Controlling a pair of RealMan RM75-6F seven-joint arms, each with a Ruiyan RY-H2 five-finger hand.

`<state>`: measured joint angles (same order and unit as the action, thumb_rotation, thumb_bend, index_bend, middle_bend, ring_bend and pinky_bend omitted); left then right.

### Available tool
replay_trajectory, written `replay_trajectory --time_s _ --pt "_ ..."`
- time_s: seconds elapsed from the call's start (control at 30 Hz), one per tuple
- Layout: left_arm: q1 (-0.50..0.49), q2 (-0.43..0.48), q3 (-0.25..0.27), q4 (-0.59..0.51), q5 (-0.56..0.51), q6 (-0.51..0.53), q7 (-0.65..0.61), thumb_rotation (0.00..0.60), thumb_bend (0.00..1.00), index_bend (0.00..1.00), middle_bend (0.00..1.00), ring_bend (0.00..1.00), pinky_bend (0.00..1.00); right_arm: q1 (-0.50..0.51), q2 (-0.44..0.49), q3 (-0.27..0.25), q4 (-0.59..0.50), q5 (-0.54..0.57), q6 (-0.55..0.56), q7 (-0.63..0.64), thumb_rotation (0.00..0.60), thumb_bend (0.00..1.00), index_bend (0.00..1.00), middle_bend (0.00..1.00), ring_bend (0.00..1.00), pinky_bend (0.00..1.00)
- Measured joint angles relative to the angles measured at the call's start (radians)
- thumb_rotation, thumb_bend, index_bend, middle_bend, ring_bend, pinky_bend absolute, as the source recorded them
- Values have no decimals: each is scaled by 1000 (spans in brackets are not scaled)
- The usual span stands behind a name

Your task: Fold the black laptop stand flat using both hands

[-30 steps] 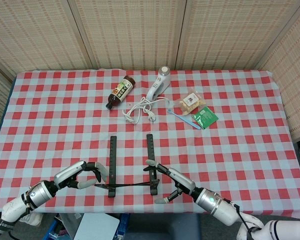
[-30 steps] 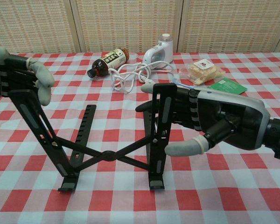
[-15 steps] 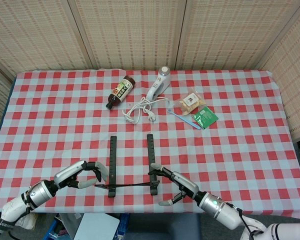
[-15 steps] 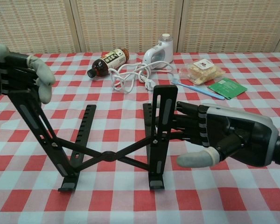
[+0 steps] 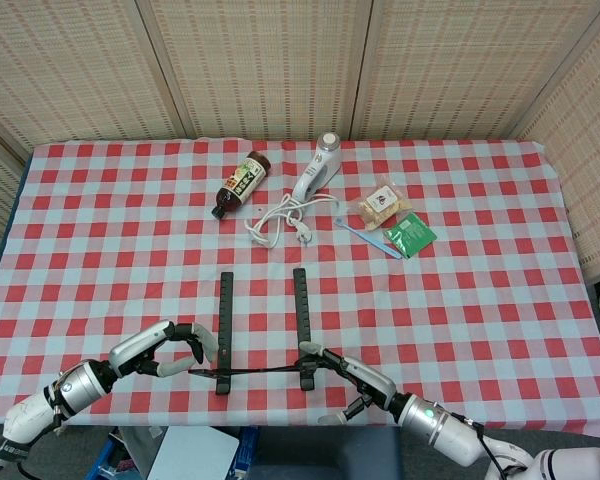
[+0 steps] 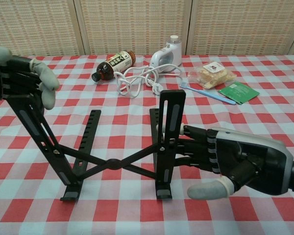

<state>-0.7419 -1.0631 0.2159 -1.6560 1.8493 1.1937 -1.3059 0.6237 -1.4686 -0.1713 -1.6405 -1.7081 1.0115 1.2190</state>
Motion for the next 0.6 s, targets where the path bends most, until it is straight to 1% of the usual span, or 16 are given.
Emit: replay_trajectory --time_s 0.3,0.43,0.53,0.6 --pt "1 -1 -1 3 -12 2 7 298 260 365 442 463 414 4 2 -14 -4 -6 12 -2 600 53 36 153 34 71" --pt "11 -4 -5 13 -21 10 42 314 260 349 442 457 414 2 20 -8 -10 -4 31 -24 600 53 36 153 34 71" --pt "24 -9 -9 30 -21 30 78 323 260 330 437 423 414 2 50 2 -32 -4 52 -44 600 53 36 153 34 71" --pt "32 -13 -10 43 -16 42 103 330 260 315 405 376 414 3 79 12 -53 -3 66 -62 600 53 36 153 34 71"
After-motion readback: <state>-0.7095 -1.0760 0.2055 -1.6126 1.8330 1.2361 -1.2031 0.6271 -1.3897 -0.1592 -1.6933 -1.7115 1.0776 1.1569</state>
